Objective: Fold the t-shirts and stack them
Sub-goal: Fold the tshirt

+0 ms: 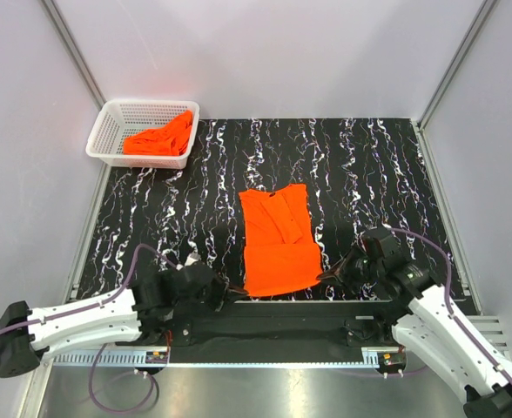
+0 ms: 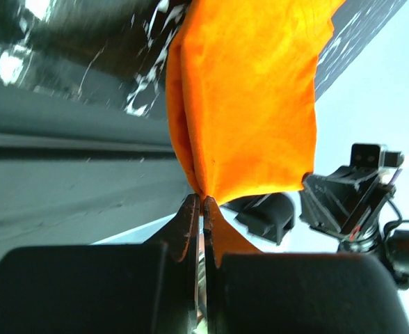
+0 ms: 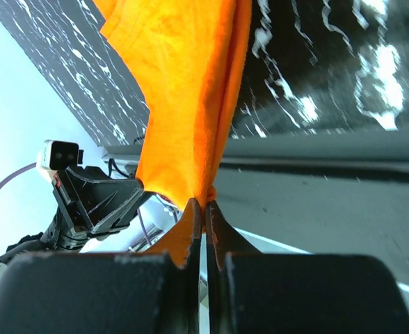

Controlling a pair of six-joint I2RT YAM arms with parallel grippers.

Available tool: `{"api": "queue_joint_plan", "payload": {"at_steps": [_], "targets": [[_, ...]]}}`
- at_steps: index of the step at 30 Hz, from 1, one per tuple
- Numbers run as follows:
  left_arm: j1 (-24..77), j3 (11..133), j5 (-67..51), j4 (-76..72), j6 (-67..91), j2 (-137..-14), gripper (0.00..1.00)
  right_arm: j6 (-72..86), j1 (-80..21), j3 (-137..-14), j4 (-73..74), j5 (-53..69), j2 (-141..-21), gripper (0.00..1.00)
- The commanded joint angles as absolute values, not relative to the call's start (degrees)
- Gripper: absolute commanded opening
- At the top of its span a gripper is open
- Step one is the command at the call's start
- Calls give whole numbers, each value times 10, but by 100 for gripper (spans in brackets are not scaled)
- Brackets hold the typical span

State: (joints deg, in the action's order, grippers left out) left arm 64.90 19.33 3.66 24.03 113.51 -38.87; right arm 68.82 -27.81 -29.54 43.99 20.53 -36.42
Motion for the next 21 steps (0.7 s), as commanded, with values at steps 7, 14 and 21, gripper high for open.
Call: {"api": "queue_joint_plan", "payload": {"at_steps": [7,14,21], "targets": [[717,275,127,316,1221,-382,0,707,-284,-336,554,215,-309,0],[699,406,187,368,1101,-468,0,679,-284,-413,533,178,-382,0],[528,477,112,331,938,-540,0,613,-245,-505,478,192,-559,0]]}}
